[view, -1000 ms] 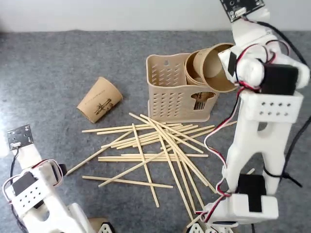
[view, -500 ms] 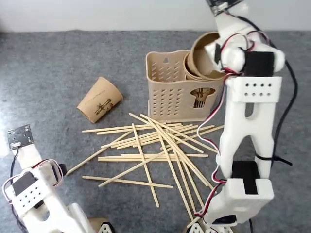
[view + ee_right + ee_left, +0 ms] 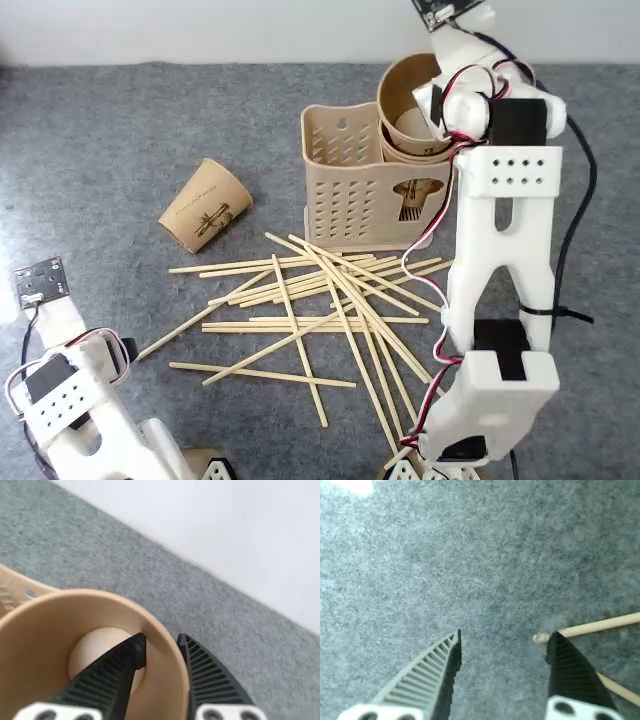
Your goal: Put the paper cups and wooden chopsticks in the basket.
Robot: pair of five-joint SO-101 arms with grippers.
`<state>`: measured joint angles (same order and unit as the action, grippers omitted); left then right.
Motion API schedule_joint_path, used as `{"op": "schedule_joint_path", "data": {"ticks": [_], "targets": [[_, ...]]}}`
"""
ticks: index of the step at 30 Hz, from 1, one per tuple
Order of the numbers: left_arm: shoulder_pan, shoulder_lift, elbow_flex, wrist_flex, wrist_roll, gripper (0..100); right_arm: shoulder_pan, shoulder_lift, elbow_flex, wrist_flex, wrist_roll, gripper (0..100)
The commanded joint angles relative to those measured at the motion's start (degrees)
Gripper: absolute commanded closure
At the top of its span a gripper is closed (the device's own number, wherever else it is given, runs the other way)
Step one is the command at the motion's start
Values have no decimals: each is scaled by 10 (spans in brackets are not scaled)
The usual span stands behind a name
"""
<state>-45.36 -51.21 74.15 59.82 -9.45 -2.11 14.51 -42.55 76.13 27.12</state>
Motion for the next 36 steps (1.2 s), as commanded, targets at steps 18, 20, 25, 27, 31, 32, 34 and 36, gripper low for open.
{"op": "schedule_joint_path", "data": {"ticks": [18,20,25,27,31,32,34,36], "targets": [[3,-10,-3,-9,-5,732,0,-95,-24,68,-101,667],[3,-10,-3,-9,-5,732,-1,-95,-21,69,-103,663],[3,-10,-3,-9,-5,732,-1,-95,-21,66,-103,664],[3,-10,-3,-9,-5,732,1,-95,-20,70,-102,664],[3,-10,-3,-9,-5,732,7,-96,-20,113,-100,774],[3,-10,-3,-9,-5,732,8,-98,-20,129,-100,832],[3,-10,-3,-9,-5,732,10,-101,-20,161,-98,963],[3,-10,-3,-9,-5,732,10,-101,-20,208,-76,977]]}}
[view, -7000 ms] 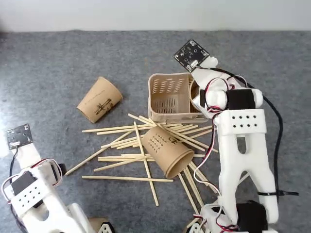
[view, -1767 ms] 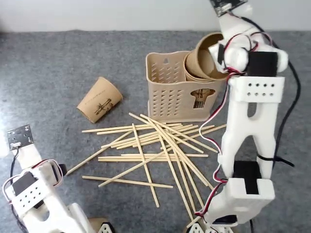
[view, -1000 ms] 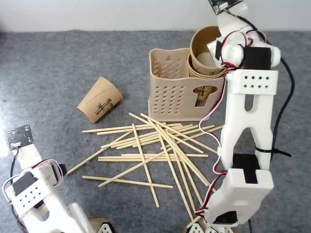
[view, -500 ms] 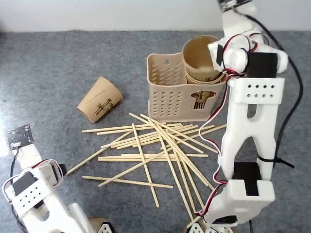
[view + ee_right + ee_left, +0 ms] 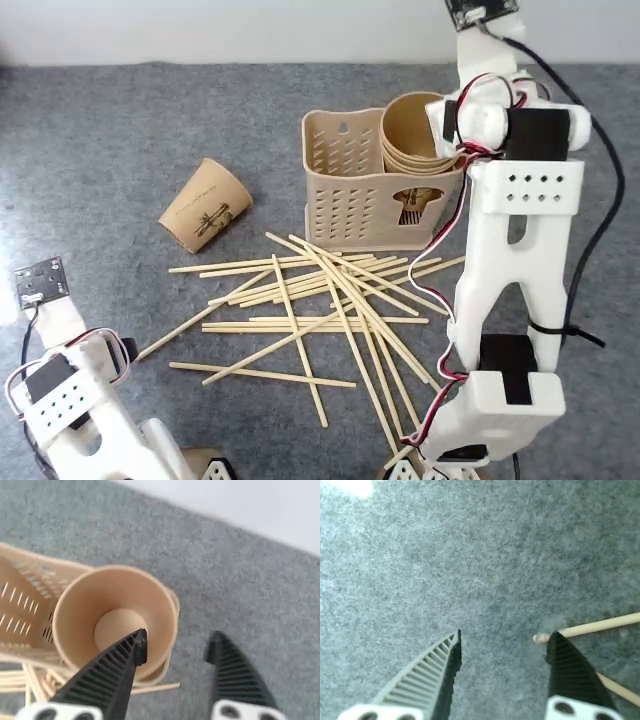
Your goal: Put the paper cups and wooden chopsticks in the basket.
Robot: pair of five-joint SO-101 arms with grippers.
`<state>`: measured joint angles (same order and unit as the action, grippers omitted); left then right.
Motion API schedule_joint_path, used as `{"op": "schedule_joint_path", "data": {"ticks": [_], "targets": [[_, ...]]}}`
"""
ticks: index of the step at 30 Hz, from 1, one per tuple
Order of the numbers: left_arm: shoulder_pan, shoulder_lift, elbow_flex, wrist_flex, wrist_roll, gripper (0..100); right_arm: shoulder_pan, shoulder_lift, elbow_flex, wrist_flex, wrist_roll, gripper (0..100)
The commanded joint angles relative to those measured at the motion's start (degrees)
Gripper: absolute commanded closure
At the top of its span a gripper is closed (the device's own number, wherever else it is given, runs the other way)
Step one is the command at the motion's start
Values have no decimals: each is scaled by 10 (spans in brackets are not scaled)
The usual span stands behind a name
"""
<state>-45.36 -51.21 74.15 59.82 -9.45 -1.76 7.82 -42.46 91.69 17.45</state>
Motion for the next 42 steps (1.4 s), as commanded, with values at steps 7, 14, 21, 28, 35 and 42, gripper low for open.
{"op": "schedule_joint_path", "data": {"ticks": [7,14,21,28,35,42], "targets": [[17,-10,-18,-7,-5,732,34,-75,52,112,31,991],[74,-4,-182,74,-4,732,33,-253,251,110,45,991],[179,-4,-350,191,2,732,33,-437,381,102,45,990],[239,-4,-393,222,36,732,34,-473,388,38,44,990],[269,-2,-434,185,34,731,33,-475,395,87,40,990],[334,201,-581,229,37,732,38,-546,476,105,-16,990]]}}
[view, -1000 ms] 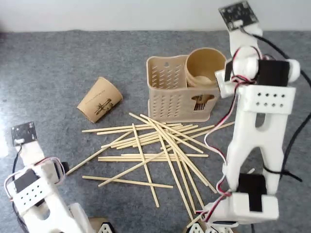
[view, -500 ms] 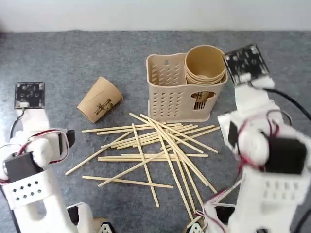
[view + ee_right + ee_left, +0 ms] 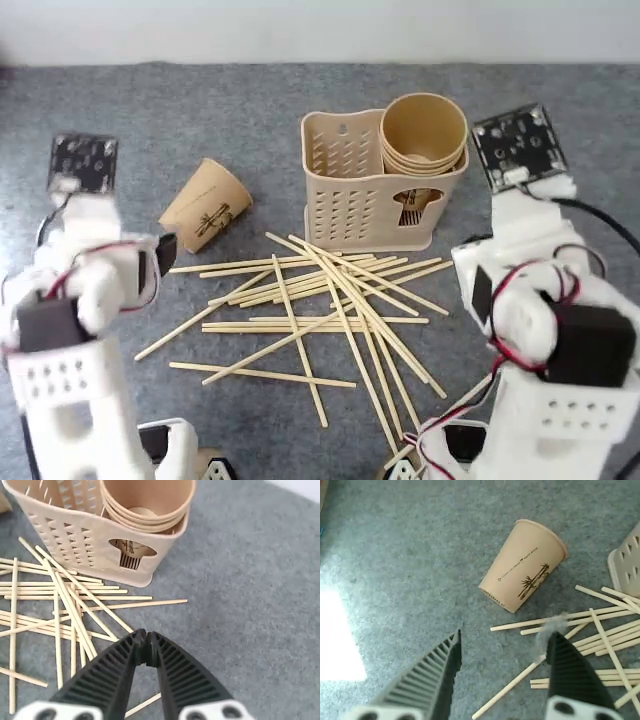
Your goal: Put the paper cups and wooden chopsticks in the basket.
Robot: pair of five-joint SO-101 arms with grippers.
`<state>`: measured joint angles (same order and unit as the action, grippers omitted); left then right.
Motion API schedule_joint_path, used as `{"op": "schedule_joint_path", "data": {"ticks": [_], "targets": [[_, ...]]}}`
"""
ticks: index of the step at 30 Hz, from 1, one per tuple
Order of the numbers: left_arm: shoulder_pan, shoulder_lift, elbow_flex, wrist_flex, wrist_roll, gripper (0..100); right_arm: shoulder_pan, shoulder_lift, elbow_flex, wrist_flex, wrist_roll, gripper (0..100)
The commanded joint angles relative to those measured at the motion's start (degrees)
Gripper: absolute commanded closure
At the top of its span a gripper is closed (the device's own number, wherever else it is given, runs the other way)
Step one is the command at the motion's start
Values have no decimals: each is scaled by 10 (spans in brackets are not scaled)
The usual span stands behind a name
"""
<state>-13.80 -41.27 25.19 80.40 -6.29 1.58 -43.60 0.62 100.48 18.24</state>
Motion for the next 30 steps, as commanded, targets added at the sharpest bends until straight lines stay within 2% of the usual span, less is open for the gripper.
{"op": "schedule_joint_path", "data": {"ticks": [1,8,13,17,25,30], "targets": [[21,145,-124,40,5,732,5,-44,73,11,-34,990],[22,368,-337,127,3,732,7,-125,287,-52,-61,990],[24,467,-508,161,2,731,61,-197,390,-101,-61,990],[54,563,-650,204,-14,731,104,-245,453,-150,-62,990],[88,716,-763,200,-15,731,108,-289,534,-191,-62,990],[94,793,-852,191,-10,731,105,-292,551,-214,-112,990]]}}
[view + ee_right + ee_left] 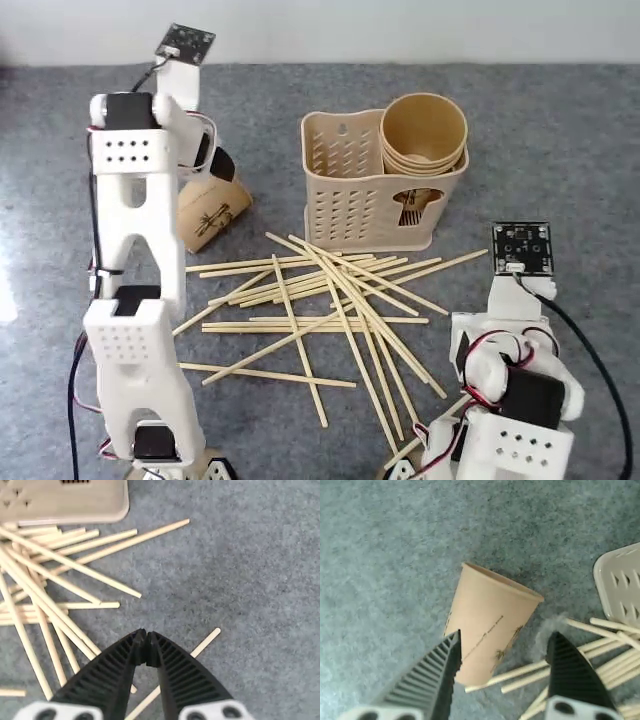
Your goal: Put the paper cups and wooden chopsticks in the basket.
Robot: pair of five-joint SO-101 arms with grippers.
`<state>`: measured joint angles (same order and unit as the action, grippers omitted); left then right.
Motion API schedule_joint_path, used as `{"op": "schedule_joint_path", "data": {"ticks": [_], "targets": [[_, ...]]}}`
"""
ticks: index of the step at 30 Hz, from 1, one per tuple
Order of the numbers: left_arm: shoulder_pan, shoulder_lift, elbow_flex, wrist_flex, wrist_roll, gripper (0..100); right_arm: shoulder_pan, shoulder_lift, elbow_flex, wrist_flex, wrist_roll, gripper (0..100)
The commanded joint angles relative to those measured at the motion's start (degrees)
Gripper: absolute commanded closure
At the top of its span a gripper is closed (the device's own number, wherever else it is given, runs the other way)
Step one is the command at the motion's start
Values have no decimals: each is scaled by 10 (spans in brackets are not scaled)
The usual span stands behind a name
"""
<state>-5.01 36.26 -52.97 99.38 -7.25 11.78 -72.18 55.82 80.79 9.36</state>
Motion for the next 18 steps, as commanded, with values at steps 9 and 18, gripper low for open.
{"op": "schedule_joint_path", "data": {"ticks": [9,18], "targets": [[7,166,-189,-43,35,731,3,-7,0,-14,-27,990],[-9,219,-223,3,9,754,3,-7,1,-13,-28,990]]}}
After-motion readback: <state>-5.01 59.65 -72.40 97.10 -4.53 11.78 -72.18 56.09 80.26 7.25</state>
